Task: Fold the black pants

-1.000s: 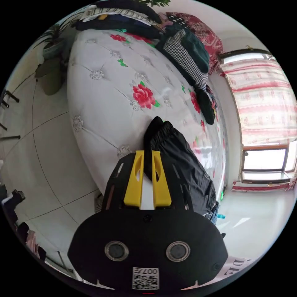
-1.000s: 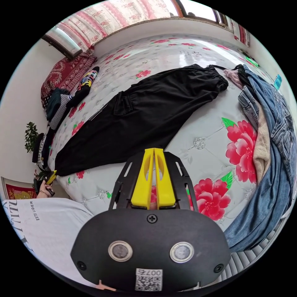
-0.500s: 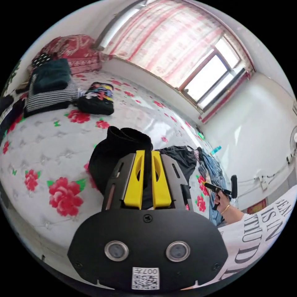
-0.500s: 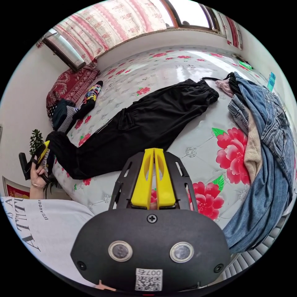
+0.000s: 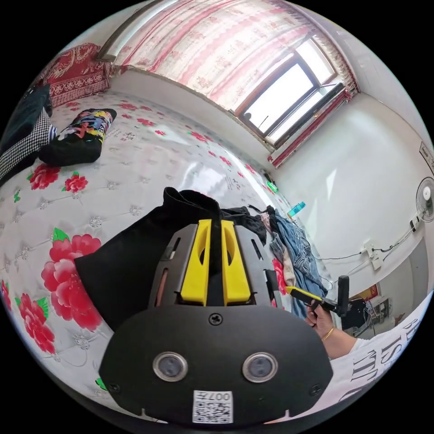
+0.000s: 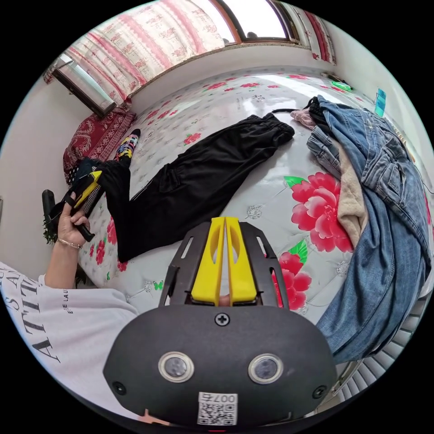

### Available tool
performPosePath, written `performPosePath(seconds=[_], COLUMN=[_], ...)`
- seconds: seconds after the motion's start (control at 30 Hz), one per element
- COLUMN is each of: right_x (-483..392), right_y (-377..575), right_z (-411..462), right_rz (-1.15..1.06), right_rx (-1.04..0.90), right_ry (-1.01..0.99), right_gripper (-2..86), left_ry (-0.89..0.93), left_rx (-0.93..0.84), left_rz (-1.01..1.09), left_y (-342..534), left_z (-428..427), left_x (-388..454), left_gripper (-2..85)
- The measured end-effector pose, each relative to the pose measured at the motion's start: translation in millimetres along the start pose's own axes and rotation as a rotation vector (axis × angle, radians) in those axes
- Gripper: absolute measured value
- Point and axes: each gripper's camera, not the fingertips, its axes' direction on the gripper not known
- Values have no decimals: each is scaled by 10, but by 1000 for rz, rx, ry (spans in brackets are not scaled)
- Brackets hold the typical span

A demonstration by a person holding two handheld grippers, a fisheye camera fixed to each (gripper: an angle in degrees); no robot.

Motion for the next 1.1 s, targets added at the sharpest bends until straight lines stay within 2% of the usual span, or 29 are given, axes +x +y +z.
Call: performPosePath(seconds=[0.07, 0.13, 0.2, 0.27, 0.4, 0.47, 0.67, 0.9, 1.0, 1.1], right_x=[195, 311, 423, 619, 1031, 1370, 1880, 1862, 1542, 466], right_y=[-102, -212, -344, -531, -859, -1106, -1682, -2104, -2321, -2656], right_z=[118, 191, 242, 280, 370, 499, 1045, 1573, 1478, 1132], right_rz=[38, 59, 74, 108, 184, 262, 387, 523, 447, 82], right_rx=[-18, -17, -8, 25, 78, 100, 89, 71, 95, 119], right_ry=[-29, -58, -86, -129, -171, -205, -297, -435, -416, -375], right_gripper=[3, 8, 19, 36, 64, 83, 114, 69, 46, 16], left_ry=[52, 170, 221, 193, -15, -65, -138, -160, -133, -114], left_rx=[-79, -168, -191, -225, -284, -303, -283, -211, -188, -173], left_rz=[43, 46, 44, 96, 212, 174, -134, -395, -450, -476], left_y=[67, 185, 220, 223, 269, 307, 541, 851, 905, 950], left_z=[444, 945, 1090, 1133, 982, 855, 322, 24, -9, -27], left_x=[94, 156, 209, 295, 229, 23, -778, -1415, -1620, -1785], left_gripper=[67, 128, 138, 138, 118, 108, 108, 110, 110, 109])
